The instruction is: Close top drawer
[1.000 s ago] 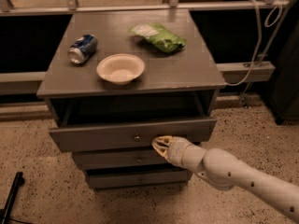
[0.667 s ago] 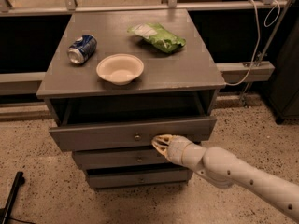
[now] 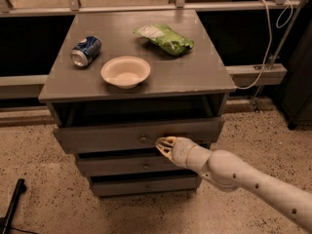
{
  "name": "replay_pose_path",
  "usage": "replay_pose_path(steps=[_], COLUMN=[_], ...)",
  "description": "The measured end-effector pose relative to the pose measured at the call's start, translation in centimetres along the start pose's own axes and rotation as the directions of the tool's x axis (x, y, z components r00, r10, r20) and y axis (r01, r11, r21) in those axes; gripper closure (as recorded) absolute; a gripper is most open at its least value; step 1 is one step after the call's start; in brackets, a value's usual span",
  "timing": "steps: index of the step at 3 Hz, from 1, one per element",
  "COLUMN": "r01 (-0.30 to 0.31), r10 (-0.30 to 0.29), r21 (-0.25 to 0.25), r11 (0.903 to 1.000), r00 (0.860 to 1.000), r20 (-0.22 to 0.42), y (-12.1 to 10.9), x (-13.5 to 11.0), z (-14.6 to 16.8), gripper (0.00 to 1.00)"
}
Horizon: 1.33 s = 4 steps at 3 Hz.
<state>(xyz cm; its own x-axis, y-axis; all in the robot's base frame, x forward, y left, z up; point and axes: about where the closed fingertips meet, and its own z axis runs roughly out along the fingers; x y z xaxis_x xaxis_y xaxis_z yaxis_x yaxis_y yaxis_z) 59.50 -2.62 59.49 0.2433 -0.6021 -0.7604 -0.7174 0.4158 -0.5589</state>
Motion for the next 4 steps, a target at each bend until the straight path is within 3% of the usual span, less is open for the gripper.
replay_pose_path(steps=[2, 3, 4], r01=[0.011, 0.048, 0.134], r10=[-0.011, -0.048, -0.126], r21=[0.024, -0.004, -0.099], r11=[0.9996, 0.9988, 0.9860], r00=[1.000, 0.997, 0.988], r20=[0.007, 0.052, 0.086], y=[-1.4, -0.7, 2.4], x=[0.4, -0.1, -1.9], z=[0.5, -1.0, -4.8], gripper=[1.00, 1.00, 1.00])
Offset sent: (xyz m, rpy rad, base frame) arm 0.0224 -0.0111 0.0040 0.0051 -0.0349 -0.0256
